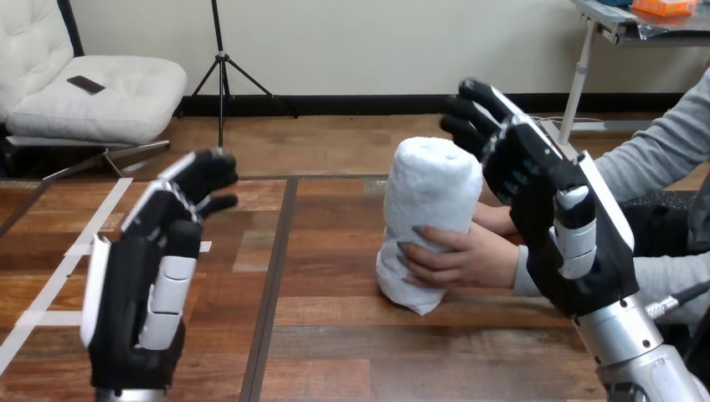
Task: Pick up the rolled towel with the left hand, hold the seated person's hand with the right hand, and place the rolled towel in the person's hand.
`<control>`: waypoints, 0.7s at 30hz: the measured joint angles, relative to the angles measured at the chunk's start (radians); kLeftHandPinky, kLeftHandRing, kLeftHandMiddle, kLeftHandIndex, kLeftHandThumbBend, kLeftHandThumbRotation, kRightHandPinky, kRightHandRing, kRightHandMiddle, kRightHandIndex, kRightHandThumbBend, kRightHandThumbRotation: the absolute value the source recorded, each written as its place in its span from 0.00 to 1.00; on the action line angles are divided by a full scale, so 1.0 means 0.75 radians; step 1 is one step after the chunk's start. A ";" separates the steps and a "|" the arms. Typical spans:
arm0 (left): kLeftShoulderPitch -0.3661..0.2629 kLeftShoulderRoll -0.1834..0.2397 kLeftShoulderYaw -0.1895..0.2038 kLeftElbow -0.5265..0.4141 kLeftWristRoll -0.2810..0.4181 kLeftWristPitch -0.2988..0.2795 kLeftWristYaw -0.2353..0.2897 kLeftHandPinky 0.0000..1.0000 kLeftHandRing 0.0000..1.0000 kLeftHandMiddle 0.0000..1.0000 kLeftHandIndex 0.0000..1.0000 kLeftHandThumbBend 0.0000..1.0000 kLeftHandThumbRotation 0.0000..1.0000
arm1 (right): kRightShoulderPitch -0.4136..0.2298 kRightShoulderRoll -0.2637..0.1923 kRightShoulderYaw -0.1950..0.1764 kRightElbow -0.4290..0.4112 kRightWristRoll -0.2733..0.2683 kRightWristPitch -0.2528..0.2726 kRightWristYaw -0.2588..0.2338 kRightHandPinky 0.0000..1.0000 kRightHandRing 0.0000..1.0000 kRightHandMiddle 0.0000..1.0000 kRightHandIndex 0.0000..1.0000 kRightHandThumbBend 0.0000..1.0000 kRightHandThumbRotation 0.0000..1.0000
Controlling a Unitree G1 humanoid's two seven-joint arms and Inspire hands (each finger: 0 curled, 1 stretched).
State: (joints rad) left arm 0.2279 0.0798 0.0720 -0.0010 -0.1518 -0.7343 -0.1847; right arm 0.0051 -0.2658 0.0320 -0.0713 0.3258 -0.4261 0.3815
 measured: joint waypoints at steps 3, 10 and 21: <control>-0.007 -0.001 -0.001 -0.003 0.000 -0.020 0.000 0.78 0.82 0.82 0.81 0.68 0.87 | 0.000 0.006 0.002 -0.017 0.016 0.004 0.019 0.95 0.90 0.90 0.93 1.00 1.00; -0.011 -0.011 -0.005 -0.003 -0.016 -0.031 -0.004 0.79 0.84 0.84 0.83 0.70 0.86 | 0.004 0.034 0.011 -0.031 0.022 0.011 0.060 0.96 0.90 0.89 0.93 1.00 1.00; -0.012 -0.014 -0.021 0.000 -0.053 -0.031 -0.025 0.79 0.85 0.86 0.85 0.72 0.84 | 0.020 0.052 0.014 -0.032 0.034 0.025 0.113 0.96 0.90 0.89 0.92 1.00 1.00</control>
State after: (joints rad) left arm 0.2187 0.0694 0.0563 -0.0013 -0.1918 -0.7576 -0.2035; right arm 0.0204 -0.2265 0.0428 -0.0950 0.3512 -0.4071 0.4662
